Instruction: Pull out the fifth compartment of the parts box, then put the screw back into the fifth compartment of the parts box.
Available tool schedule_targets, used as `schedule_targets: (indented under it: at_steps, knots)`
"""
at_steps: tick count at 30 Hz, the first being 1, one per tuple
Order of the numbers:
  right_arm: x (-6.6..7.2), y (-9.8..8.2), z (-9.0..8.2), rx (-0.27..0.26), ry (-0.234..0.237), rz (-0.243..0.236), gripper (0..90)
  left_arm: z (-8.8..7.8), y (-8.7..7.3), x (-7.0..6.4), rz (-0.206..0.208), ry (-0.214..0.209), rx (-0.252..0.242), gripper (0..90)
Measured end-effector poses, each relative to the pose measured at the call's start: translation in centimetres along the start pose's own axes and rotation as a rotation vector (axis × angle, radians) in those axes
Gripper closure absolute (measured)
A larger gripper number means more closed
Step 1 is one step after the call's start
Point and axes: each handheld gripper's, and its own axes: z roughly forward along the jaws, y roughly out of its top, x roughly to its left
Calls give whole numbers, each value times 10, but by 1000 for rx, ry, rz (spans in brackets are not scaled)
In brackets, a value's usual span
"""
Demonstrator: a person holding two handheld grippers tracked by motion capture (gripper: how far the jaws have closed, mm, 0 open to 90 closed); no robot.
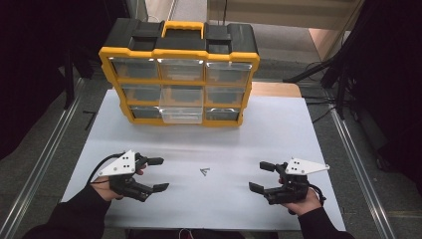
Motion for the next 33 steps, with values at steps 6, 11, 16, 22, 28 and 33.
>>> schedule_targets:
  at_steps: [6, 11, 16, 22, 28, 33]
  knots:
    - [-2, 2, 3, -10, -6, -13, 167, -7, -3, 3, -17, 13, 0, 218]
    - [-3, 5, 8, -15, -2, -15, 168, -8, -2, 5, -33, 28, -12, 218]
    - [-1, 8, 15, -18, 10, -28, 168, -6, -2, 4, -49, 17, 6, 217]
    - [2, 11, 22, -12, 18, -42, 168, -6, -1, 2, -44, 13, 4, 217]
    - [1, 13, 29, -3, 21, -42, 160, -6, -1, 3, -46, 20, -3, 218]
    - [0, 16, 34, -27, 5, -26, 142, -7, -1, 3, -42, 22, -2, 218]
